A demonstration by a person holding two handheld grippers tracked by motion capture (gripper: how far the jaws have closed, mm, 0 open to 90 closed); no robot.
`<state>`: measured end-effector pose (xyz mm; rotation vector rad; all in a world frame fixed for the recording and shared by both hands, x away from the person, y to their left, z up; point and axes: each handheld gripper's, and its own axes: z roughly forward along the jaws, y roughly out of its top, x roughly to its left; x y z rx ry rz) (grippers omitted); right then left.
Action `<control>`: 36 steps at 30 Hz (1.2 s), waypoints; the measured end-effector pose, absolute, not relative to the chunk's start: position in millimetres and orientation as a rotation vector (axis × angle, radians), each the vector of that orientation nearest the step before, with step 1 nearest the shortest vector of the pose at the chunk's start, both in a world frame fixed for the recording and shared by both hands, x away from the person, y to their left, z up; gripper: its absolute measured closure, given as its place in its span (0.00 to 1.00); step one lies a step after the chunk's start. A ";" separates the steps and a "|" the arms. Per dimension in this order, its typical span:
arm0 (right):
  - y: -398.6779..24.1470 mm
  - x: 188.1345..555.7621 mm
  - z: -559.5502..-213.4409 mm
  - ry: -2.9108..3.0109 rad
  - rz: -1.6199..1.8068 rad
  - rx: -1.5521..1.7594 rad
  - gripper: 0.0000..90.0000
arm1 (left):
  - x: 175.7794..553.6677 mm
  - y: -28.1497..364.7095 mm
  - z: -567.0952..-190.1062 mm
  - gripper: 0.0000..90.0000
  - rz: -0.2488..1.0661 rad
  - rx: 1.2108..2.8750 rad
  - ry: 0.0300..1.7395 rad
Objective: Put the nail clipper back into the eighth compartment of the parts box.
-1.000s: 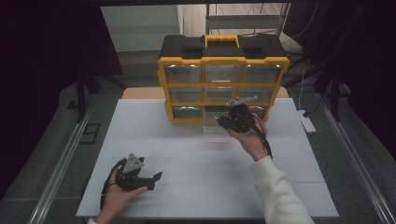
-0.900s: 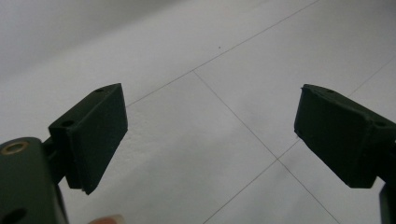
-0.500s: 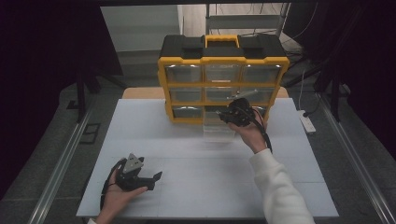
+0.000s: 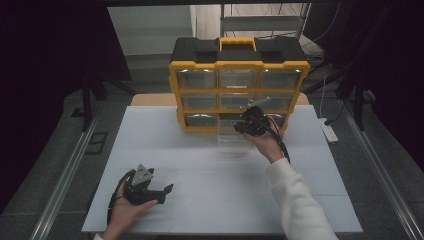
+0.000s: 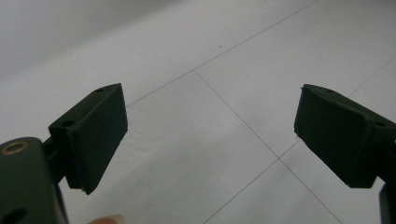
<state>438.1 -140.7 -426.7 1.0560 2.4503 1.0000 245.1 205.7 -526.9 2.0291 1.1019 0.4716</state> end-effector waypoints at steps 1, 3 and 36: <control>-140.4 438.2 -427.0 2.450 0.996 1.056 0.88 | 245.1 205.8 -526.9 0.11 0.471 2.028 1.101; -140.3 438.6 -428.0 2.452 0.988 1.052 0.88 | 244.9 206.0 -526.6 0.11 0.472 2.028 1.100; -158.3 391.1 -414.2 2.411 1.192 1.024 0.24 | 248.3 203.1 -526.1 0.11 0.458 2.019 1.089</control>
